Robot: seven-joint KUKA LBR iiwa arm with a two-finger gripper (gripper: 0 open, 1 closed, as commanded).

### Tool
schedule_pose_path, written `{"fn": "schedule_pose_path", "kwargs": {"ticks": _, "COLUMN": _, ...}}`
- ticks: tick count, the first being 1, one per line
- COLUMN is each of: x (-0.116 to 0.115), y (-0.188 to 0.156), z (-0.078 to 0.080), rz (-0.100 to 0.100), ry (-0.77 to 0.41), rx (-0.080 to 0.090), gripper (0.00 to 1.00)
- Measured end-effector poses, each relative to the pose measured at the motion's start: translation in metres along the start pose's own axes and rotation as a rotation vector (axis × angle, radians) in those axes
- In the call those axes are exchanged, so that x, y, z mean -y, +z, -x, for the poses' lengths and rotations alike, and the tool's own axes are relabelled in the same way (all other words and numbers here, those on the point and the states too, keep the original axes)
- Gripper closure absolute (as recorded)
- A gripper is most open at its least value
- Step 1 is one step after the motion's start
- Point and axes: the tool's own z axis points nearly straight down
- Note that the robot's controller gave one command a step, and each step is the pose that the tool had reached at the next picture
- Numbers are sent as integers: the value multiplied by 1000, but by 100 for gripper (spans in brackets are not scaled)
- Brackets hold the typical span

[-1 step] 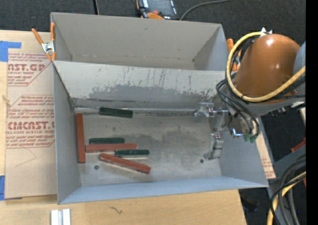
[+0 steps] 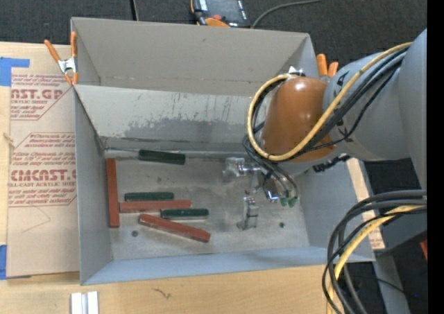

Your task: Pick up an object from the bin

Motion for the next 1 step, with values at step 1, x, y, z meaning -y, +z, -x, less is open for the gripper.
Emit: {"fn": "schedule_pose_path", "kwargs": {"ticks": 1, "x": -61, "y": 44, "z": -8, "rz": 1, "ry": -88, "rx": 0, "gripper": 0}}
